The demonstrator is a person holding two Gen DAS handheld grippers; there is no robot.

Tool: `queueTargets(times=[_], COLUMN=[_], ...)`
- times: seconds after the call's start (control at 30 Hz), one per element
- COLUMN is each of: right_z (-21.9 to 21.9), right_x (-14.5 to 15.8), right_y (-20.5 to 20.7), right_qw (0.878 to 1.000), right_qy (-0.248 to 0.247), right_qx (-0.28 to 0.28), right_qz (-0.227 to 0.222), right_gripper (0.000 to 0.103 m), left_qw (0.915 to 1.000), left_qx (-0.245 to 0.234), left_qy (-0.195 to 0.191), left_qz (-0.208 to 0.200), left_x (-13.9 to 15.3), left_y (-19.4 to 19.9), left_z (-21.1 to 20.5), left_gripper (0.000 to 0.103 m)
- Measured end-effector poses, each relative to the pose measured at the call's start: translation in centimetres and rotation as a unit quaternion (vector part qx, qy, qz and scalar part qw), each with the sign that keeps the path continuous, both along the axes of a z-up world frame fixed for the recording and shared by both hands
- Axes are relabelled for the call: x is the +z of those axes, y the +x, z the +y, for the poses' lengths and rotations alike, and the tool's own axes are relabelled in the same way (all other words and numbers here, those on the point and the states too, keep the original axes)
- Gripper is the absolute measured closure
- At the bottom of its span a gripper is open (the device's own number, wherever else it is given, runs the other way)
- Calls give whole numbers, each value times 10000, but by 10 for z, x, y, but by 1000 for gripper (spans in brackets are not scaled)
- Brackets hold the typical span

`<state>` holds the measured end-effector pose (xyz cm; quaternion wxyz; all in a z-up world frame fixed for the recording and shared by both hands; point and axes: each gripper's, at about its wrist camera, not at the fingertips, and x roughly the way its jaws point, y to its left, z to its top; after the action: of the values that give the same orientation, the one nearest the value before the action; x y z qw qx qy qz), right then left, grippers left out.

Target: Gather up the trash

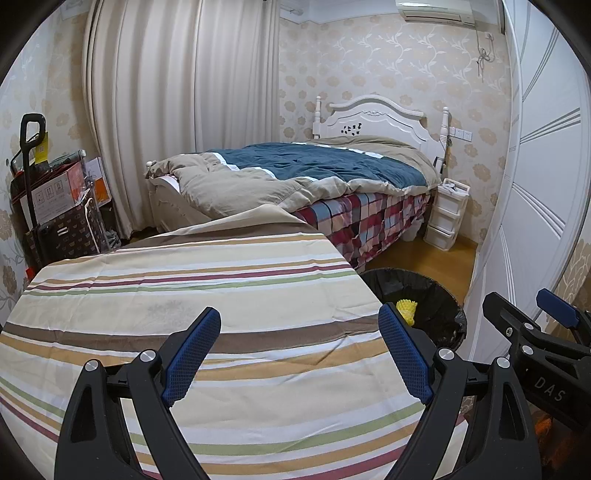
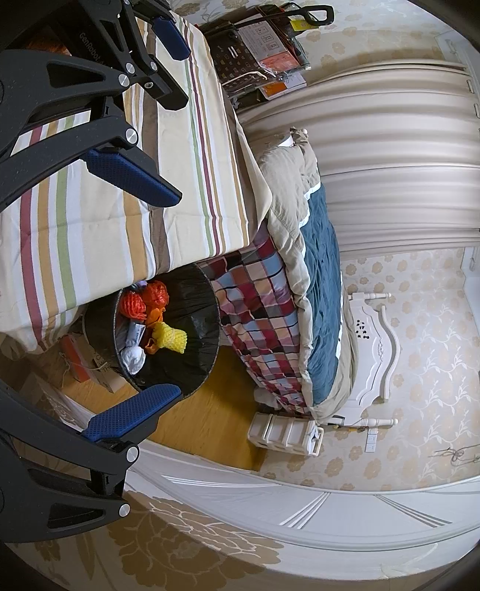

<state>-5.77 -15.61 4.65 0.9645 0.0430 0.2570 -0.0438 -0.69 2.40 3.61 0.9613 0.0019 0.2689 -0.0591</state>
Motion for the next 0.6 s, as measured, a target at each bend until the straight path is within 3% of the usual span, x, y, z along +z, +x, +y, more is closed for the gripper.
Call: queueTargets(times=[0.6], right_z=[0], right_x=[0], right_y=[0], right_qw=[10000], right_qy=[0], right_qx=[3], right_qz=[0], right_gripper=[9], left_qw=[10000], left_qx=[-4], left_qy=[3], left_qz=[-42], left_x=[1], left_y=[-3], left_z=[2], left_gripper=[16])
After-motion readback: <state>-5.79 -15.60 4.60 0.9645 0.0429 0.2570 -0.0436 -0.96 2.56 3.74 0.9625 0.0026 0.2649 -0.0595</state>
